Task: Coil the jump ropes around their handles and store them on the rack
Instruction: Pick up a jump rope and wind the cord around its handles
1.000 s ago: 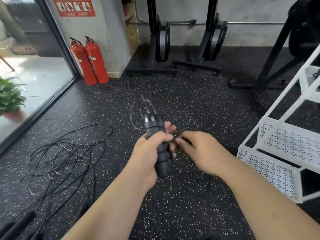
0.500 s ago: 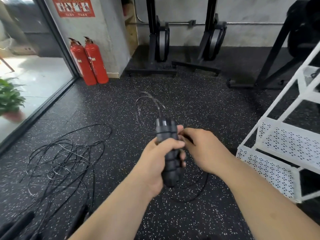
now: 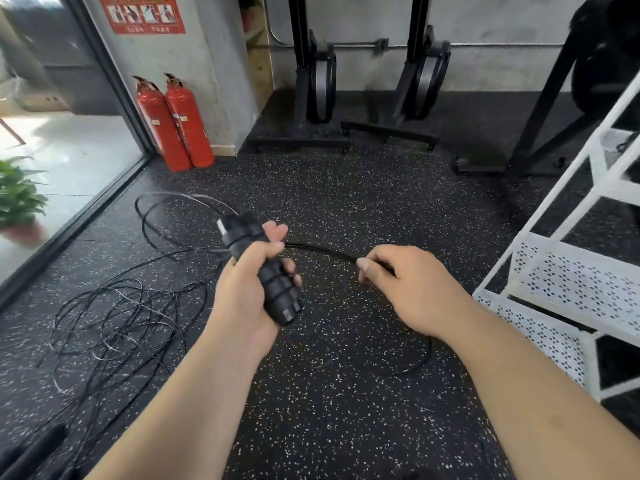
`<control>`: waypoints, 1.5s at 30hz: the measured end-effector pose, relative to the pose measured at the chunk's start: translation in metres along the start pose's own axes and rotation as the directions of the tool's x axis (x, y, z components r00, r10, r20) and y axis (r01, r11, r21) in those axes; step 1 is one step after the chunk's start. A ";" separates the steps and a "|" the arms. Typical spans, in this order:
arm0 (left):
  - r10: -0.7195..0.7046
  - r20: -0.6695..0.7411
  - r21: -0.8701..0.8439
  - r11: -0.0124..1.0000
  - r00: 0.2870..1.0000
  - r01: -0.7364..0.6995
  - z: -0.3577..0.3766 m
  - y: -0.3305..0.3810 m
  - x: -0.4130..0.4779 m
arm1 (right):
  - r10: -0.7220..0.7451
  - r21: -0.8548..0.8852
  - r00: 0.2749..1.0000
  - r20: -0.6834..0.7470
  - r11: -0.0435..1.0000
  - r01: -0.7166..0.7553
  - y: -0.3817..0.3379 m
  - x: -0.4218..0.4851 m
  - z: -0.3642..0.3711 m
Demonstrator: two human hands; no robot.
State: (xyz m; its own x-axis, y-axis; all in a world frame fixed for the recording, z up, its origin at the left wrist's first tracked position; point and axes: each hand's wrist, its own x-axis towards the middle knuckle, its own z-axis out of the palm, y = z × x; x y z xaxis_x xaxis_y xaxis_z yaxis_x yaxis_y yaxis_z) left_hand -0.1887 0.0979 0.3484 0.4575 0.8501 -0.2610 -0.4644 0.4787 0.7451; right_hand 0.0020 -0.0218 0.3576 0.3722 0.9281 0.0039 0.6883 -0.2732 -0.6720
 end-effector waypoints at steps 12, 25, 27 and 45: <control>-0.140 0.203 0.216 0.972 0.969 0.096 0.023 -0.032 -0.022 | -0.015 -0.081 0.999 0.037 0.997 0.018 0.000 0.000 0.007; -0.179 0.241 0.189 0.973 0.954 0.135 0.028 -0.038 -0.033 | -0.011 -0.073 0.998 -0.059 0.997 0.007 -0.003 0.004 0.008; -0.194 0.263 0.199 0.969 0.945 0.144 0.032 -0.044 -0.036 | -0.005 -0.073 0.998 -0.066 0.997 0.000 -0.002 0.005 0.009; -0.218 0.322 0.241 0.960 0.921 0.143 0.021 -0.033 -0.030 | -0.040 -0.048 0.998 -0.039 0.998 0.038 -0.005 0.002 0.012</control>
State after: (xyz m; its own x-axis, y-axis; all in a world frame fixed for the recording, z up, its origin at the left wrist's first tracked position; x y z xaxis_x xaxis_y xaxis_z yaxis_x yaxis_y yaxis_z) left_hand -0.1715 0.0523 0.3445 0.7670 0.6080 -0.2053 -0.1973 0.5278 0.8261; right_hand -0.0083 -0.0151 0.3517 0.3686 0.9277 0.0595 0.7313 -0.2498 -0.6347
